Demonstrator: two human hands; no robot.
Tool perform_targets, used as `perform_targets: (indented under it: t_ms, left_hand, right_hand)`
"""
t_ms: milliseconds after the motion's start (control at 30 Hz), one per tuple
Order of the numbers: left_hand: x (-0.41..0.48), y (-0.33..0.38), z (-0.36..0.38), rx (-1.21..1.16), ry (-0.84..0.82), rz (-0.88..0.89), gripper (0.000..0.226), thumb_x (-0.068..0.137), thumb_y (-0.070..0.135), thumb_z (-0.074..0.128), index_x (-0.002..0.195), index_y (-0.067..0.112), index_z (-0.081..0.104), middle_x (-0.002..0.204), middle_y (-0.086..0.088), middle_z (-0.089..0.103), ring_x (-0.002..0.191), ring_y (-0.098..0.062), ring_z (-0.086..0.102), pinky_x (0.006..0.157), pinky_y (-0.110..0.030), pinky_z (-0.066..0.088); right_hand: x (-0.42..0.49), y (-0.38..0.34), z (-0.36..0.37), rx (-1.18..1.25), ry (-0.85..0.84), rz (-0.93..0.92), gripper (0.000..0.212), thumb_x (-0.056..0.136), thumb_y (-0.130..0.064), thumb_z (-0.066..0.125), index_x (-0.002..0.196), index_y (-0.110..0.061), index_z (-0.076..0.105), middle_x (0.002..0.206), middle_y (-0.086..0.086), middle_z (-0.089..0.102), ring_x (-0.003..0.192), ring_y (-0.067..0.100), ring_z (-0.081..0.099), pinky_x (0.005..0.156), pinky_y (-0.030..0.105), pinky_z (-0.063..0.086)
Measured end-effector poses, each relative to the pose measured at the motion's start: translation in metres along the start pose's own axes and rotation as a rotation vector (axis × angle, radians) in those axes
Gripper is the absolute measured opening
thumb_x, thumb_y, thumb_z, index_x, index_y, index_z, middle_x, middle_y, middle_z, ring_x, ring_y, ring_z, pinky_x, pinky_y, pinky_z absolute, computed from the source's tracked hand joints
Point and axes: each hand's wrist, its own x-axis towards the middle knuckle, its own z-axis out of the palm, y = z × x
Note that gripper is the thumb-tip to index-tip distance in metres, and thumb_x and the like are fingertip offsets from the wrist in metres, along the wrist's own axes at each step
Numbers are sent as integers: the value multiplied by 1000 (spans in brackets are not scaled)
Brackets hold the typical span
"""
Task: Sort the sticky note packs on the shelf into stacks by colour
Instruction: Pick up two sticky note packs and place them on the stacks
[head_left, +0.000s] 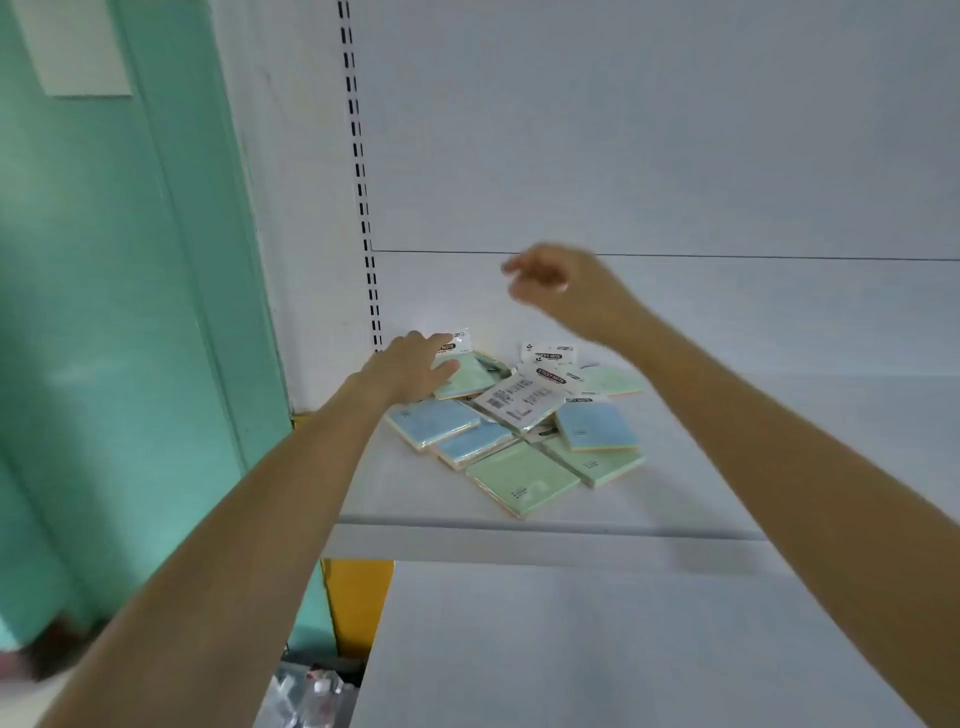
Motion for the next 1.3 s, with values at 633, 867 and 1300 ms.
perform_targets:
  t_ms: [633, 867, 1300]
  left_hand:
    - [5, 4, 19, 103, 74, -186, 52, 92, 51, 33, 140, 31, 30, 131, -13, 53, 121, -32, 48, 94, -38, 40]
    - [13, 0, 18, -293, 107, -174, 60, 81, 31, 63, 135, 24, 39, 129, -12, 56, 115, -31, 53, 92, -34, 43]
    - [22, 24, 10, -713, 316, -96, 38, 84, 8, 60, 121, 10, 55, 115, -16, 51, 107, -29, 54, 99, -42, 47]
  right_hand:
    - [-9, 63, 79, -912, -346, 369, 66, 77, -64, 50, 119, -13, 48, 113, 9, 55, 112, 29, 51, 75, 33, 40]
    - [-2, 61, 65, -1002, -367, 123, 38, 91, -30, 42, 125, -13, 46, 111, 14, 58, 102, 34, 58, 74, 34, 41]
    - [-19, 105, -42, 245, 345, 691, 20, 80, 1, 57, 68, -12, 50, 81, 14, 59, 56, 19, 60, 56, 21, 56]
